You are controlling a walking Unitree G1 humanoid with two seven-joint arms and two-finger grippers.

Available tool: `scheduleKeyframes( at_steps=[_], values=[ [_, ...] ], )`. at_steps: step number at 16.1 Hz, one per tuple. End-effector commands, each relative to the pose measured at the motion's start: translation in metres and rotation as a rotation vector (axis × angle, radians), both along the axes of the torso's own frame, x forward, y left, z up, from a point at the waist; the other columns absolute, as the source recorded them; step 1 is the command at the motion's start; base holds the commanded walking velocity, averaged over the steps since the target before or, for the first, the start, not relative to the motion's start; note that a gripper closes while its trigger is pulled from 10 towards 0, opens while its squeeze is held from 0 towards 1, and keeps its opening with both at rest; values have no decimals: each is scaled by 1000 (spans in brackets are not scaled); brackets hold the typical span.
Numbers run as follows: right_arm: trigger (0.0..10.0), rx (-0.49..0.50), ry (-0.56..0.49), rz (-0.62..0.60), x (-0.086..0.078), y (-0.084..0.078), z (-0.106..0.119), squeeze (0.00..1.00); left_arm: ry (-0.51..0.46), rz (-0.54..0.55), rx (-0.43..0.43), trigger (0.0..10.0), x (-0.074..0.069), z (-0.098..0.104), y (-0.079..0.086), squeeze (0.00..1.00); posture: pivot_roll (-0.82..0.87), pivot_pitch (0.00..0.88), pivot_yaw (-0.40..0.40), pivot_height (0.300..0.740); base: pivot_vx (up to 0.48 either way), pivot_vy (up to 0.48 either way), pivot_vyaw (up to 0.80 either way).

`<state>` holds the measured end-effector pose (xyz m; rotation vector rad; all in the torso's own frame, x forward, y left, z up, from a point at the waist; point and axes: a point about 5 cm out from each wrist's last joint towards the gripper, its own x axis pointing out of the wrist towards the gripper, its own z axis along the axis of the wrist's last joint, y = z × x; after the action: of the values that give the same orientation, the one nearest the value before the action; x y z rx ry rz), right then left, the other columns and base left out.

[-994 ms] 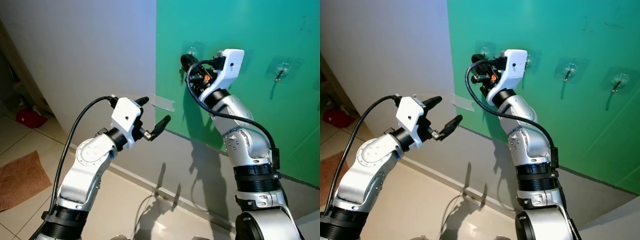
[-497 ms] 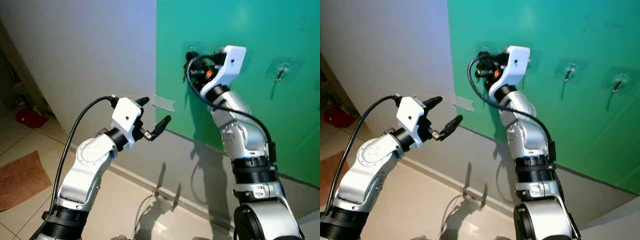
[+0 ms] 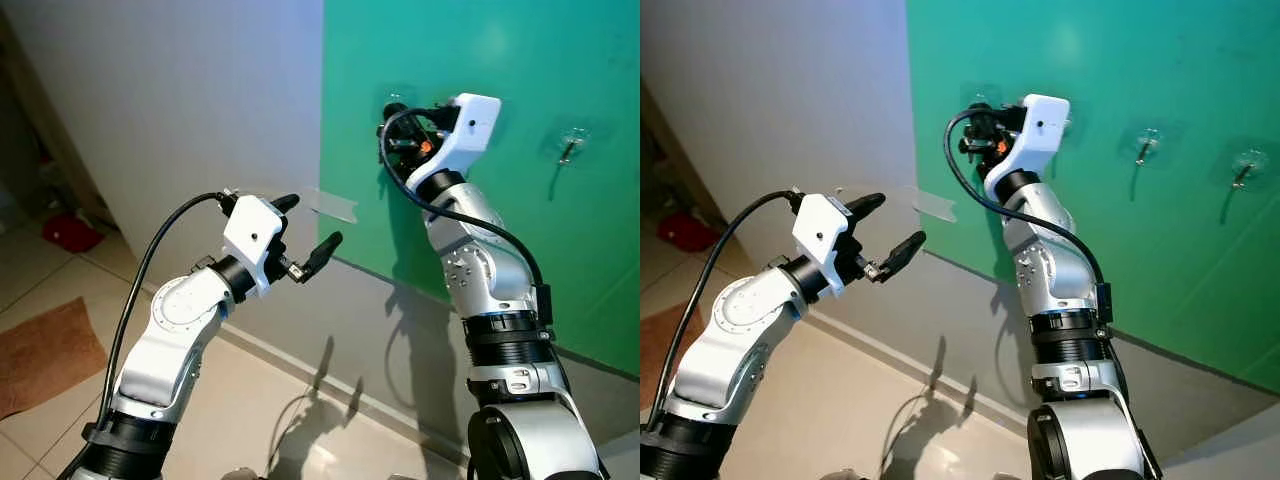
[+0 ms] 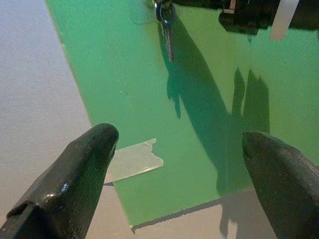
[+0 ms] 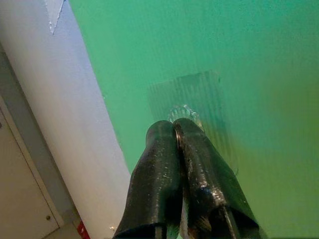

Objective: Hang keys on a hook

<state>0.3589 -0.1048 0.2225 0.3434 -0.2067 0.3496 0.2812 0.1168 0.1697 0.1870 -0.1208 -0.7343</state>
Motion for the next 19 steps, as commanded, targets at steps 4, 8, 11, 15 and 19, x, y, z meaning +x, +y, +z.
scheduleKeyframes(
  at_steps=[4,8,11,15,19],
  values=[
    [10000,30,77,-99,-1,-22,-16,0,-8,-19,8,10000,-1,3,-2,0,-25,0,12,718,0,0,0],
    [10000,100,77,-137,-7,-29,-18,0,-15,-19,6,10000,0,5,-4,0,-25,0,14,718,0,0,0],
    [10000,35,87,-133,-9,-28,-24,0,-21,-13,8,10000,1,5,-4,0,-25,0,14,718,0,0,0],
    [10000,-178,49,-75,-19,-11,-33,0,-24,-19,4,10000,1,5,-5,0,-39,0,18,718,0,0,0],
    [10000,-181,55,-86,-19,-10,-35,0,-27,-17,-1,10000,1,6,-6,0,-35,0,10,718,0,0,0]
  ],
)
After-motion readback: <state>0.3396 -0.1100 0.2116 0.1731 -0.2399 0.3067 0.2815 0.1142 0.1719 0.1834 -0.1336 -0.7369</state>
